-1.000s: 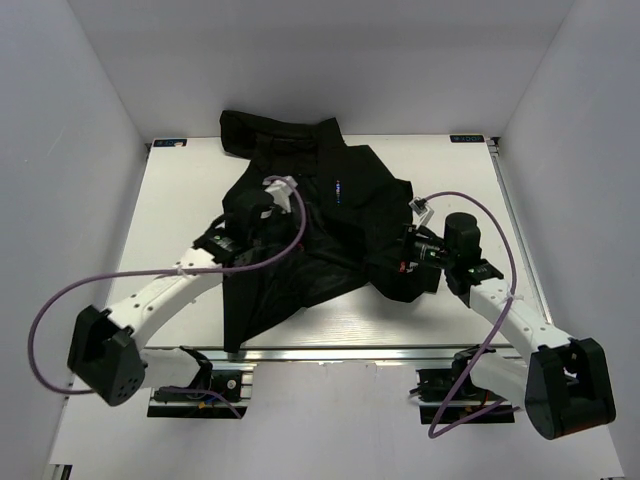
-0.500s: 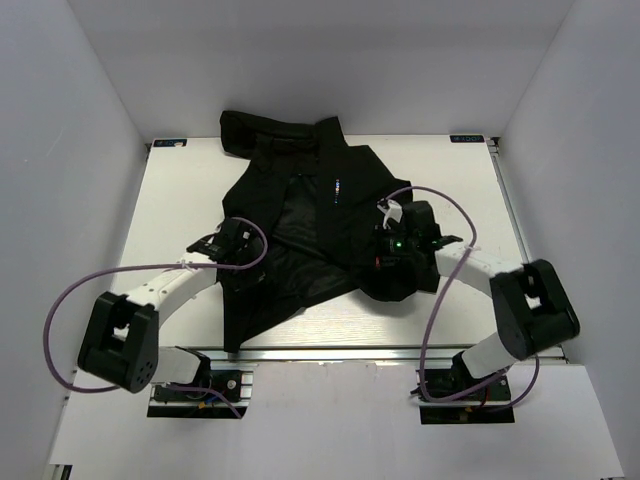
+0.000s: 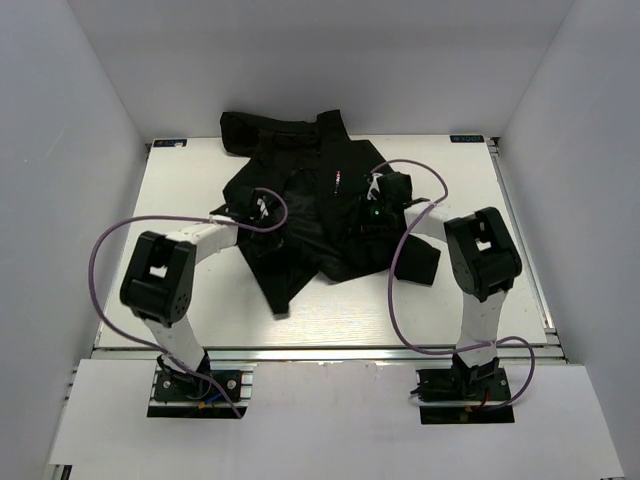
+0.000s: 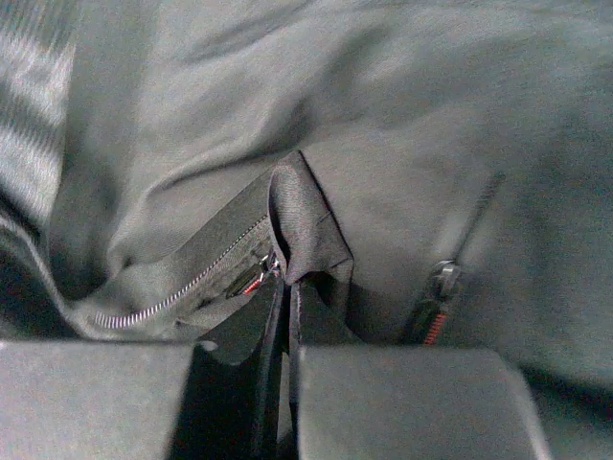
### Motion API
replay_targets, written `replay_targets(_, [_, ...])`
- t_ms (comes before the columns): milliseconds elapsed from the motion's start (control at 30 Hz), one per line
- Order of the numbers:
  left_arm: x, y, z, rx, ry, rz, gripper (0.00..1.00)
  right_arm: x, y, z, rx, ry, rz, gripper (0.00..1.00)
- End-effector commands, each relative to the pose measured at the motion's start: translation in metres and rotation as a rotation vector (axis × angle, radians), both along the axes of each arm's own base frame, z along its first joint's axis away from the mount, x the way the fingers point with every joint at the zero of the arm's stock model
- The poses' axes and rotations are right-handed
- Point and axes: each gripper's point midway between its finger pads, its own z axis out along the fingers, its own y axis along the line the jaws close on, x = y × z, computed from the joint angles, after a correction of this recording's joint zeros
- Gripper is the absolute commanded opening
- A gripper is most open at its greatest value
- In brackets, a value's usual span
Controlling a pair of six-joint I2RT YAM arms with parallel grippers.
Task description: Zip up the jacket
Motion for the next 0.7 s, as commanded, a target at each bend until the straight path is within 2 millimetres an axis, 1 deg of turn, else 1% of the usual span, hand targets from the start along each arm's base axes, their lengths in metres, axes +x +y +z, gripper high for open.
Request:
replay_targets(0, [0.038, -0.008, -0.015, 0.016, -0.041, -0.069, 0.98, 0.067, -0.038, 0.006, -0.111, -0.118, -0.129, 0.0])
replay_targets(33, [0.035, -0.006, -0.016, 0.025, -0.03, -0.075, 0.98, 0.066, -0.039, 0.002, -0.121, -0.11, -0.122, 0.0])
replay_targets(67, [0.043, -0.008, -0.003, 0.021, -0.059, -0.079, 0.98, 0.081, -0.039, 0.018, -0.1, -0.147, -0.124, 0.0])
replay_targets(100, [0.041, -0.007, 0.004, 0.027, -0.07, -0.098, 0.98, 0.086, -0.039, 0.031, -0.096, -0.18, -0.1, 0.0])
replay_targets(133, [0.034, -0.003, 0.01, 0.042, -0.054, -0.099, 0.98, 0.088, -0.037, 0.041, -0.089, -0.207, -0.084, 0.0])
replay_targets(167, [0.029, 0.001, 0.03, 0.047, -0.083, -0.095, 0.98, 0.088, -0.031, 0.053, -0.065, -0.231, -0.052, 0.0])
replay_targets(200, [0.024, 0.009, 0.038, 0.08, -0.085, -0.077, 0.98, 0.087, -0.029, 0.067, -0.054, -0.258, -0.033, 0.0])
replay_targets(233, [0.007, 0.018, 0.041, 0.112, -0.039, -0.063, 0.98, 0.083, -0.029, 0.071, -0.051, -0.254, -0.024, 0.0])
replay_targets(267, [-0.007, 0.025, 0.055, 0.118, -0.043, -0.037, 0.98, 0.075, -0.026, 0.081, -0.023, -0.259, 0.002, 0.0])
replay_targets(300, [-0.018, 0.033, 0.058, 0.143, -0.029, -0.017, 0.98, 0.069, -0.025, 0.084, -0.011, -0.258, 0.01, 0.0])
replay_targets(333, [-0.038, 0.04, 0.057, 0.156, 0.027, -0.001, 0.98, 0.066, -0.023, 0.09, 0.007, -0.272, 0.016, 0.0])
replay_targets(367, [-0.048, 0.044, 0.067, 0.144, 0.022, 0.032, 0.98, 0.059, -0.021, 0.093, 0.029, -0.266, 0.035, 0.0])
replay_targets(400, [-0.068, 0.048, 0.057, 0.145, 0.075, 0.041, 0.98, 0.05, -0.021, 0.101, 0.047, -0.274, 0.04, 0.0])
replay_targets(467, [-0.089, 0.047, 0.051, 0.108, 0.107, 0.053, 0.98, 0.043, -0.017, 0.112, 0.083, -0.295, 0.056, 0.0])
replay_targets(500, [-0.108, 0.049, 0.04, 0.088, 0.128, 0.057, 0.98, 0.035, -0.018, 0.117, 0.092, -0.299, 0.064, 0.0])
replay_targets(533, [-0.112, 0.04, 0.038, 0.027, 0.117, 0.042, 0.98, 0.036, -0.015, 0.125, 0.105, -0.329, 0.069, 0.0])
replay_targets(567, [-0.119, 0.036, 0.035, -0.007, 0.128, 0.039, 0.98, 0.034, -0.015, 0.134, 0.115, -0.343, 0.068, 0.0])
replay_targets(600, [-0.126, 0.032, 0.031, -0.028, 0.137, 0.031, 0.98, 0.03, -0.015, 0.135, 0.122, -0.341, 0.074, 0.0])
replay_targets(633, [-0.138, 0.032, 0.022, -0.037, 0.159, 0.026, 0.98, 0.027, -0.015, 0.135, 0.125, -0.335, 0.075, 0.0])
replay_targets(667, [-0.145, 0.031, 0.019, -0.04, 0.168, 0.025, 0.98, 0.025, -0.014, 0.143, 0.14, -0.348, 0.081, 0.0])
